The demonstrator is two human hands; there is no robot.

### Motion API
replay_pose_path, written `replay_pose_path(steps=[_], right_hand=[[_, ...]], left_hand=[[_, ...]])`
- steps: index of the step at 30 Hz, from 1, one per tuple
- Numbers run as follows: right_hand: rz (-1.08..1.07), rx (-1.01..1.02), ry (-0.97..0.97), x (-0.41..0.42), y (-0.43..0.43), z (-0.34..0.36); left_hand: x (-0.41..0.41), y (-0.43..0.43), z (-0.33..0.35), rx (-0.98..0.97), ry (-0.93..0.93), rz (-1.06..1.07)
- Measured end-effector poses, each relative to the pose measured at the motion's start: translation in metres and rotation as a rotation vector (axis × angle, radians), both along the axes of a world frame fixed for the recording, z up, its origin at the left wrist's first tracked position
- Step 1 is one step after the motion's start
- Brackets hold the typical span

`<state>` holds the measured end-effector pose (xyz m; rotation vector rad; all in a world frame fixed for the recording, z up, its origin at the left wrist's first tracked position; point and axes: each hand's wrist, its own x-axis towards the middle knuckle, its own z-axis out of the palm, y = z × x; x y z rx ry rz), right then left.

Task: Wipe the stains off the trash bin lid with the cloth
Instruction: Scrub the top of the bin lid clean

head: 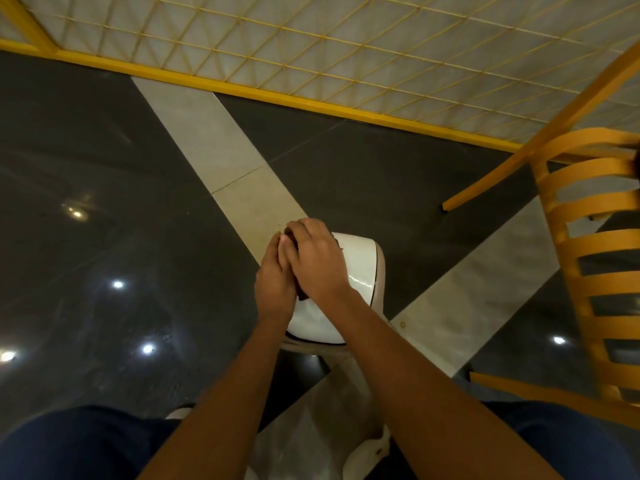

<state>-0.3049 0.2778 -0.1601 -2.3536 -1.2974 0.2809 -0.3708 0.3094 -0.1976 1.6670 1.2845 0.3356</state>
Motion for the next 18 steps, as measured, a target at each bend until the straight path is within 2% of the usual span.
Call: replay_pose_path(steps=[3, 7, 9, 12, 15, 16, 18], right_hand=[[-0.044, -0.021, 0.02, 0.02, -0.014, -0.001], [-0.373, -0.054, -0.001, 0.049, -0.037, -0.009], [-0.452, -0.102, 0.004, 0.05, -0.035, -0.009], [-0.348, -0.134, -0.004, 0.036, -0.02, -0.006], [0.034, -0.176, -0.205, 0.016, -0.021, -0.005], [0.102, -0.177, -0.245, 0.016, -0.028, -0.008], [0.082, -0.106, -0.129, 0.022, -0.048, -0.013]], left_hand=[[0.001, 0.0, 0.002, -0.08, -0.032, 0.089], [0.0, -0.002, 0.004, -0.115, -0.052, 0.102], [0.0, -0.003, 0.006, -0.116, -0.038, 0.121], [0.003, -0.004, 0.009, -0.11, 0.004, 0.147], [0.003, -0.003, 0.009, -0.097, -0.016, 0.154], [0.002, -0.003, 0.01, -0.107, -0.026, 0.151], [0.002, -0.003, 0.009, -0.115, -0.046, 0.128]])
